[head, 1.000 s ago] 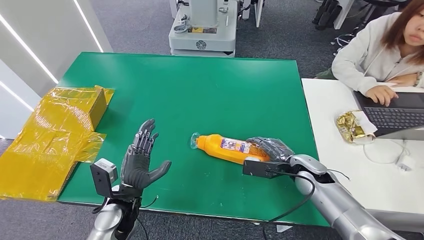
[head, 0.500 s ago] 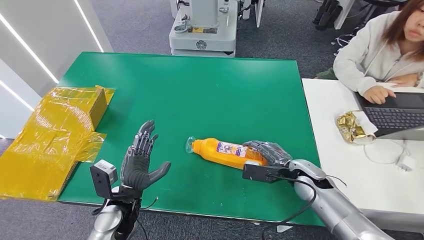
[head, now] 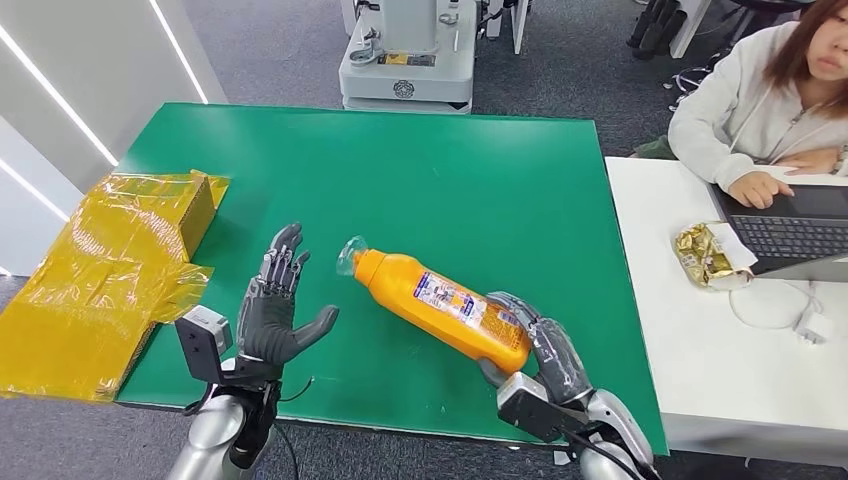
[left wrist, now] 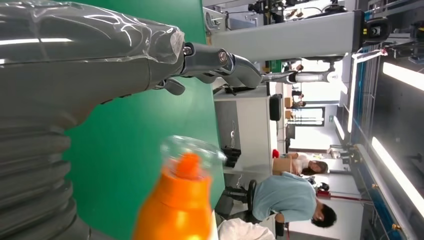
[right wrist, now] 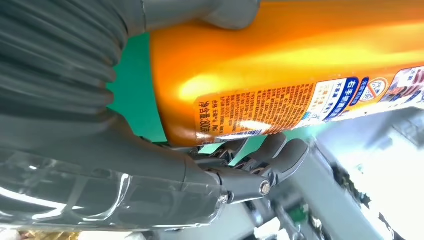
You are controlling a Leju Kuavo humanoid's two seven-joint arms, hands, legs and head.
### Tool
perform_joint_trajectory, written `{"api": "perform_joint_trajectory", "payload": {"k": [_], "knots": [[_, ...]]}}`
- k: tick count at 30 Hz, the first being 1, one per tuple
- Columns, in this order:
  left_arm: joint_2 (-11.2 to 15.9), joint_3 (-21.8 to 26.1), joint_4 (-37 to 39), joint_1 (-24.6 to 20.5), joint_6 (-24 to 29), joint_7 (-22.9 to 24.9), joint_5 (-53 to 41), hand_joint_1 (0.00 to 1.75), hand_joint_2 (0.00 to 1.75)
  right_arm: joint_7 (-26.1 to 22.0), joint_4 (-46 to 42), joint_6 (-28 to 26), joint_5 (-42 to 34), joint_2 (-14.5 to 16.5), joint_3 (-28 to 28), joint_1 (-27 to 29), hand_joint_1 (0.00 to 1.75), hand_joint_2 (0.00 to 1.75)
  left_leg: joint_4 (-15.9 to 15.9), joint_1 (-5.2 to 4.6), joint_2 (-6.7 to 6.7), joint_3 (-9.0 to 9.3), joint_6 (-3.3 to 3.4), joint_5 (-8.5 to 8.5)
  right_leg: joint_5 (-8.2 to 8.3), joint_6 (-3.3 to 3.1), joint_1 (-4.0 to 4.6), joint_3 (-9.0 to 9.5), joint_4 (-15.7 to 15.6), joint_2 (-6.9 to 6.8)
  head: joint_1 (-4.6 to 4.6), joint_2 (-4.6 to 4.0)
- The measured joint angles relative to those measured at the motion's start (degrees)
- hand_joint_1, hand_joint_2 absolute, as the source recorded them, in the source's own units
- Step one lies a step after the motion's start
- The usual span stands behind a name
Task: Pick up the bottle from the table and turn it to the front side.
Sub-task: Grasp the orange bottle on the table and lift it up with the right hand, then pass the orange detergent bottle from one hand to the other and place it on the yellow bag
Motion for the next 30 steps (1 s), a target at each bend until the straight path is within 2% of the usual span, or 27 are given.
{"api": "perform_joint_trajectory", "payload": {"k": [5, 12, 18, 25, 30], "knots": [[-0.32, -0.01, 0.43, -1.41, -1.21, 0.98, -0.65, 0.00, 1.75, 0.52, -6.14, 0.69, 2.91, 1.96, -4.40, 4.58, 1.75, 1.75, 0.01, -0.01, 0.02, 0.02, 0.00, 0.01, 0.01, 0.00, -0.01, 0.01, 0.00, 0.01, 0.01, 0.00], [-0.78, 0.01, 1.62, -3.03, -2.34, 1.29, -1.13, 0.00, 1.75, 0.55, -9.27, 0.99, 3.68, 3.44, -8.01, 7.37, 1.75, 1.75, 0.02, -0.01, 0.04, 0.03, 0.00, 0.01, 0.02, 0.00, -0.01, 0.01, 0.00, 0.04, 0.00, 0.00], [-1.31, 0.04, 2.44, -3.92, -3.54, 1.74, -1.38, 0.00, 1.75, -0.11, -9.47, 0.56, 3.53, 4.74, -9.56, 7.85, 1.75, 1.75, 0.01, -0.01, 0.06, 0.03, 0.00, 0.01, 0.02, -0.01, -0.01, 0.00, 0.00, 0.05, 0.00, 0.00], [-1.64, 0.14, 3.75, -4.46, -7.56, 3.14, 2.00, 0.00, 1.75, -4.13, -10.60, -3.20, 4.28, 6.53, -10.45, 7.79, 1.75, 1.75, 0.01, -0.01, 0.07, 0.04, 0.00, 0.01, 0.02, -0.01, -0.01, 0.01, 0.01, 0.07, 0.00, 0.00], [-1.67, 0.14, 4.85, -5.37, -8.11, 3.21, 2.67, 0.00, 1.75, -4.75, -10.79, -3.66, 4.22, 7.25, -10.47, 6.78, 1.75, 1.75, 0.01, -0.01, 0.07, 0.03, 0.00, 0.01, 0.02, -0.01, -0.01, 0.01, 0.01, 0.07, 0.00, 0.00]]}}
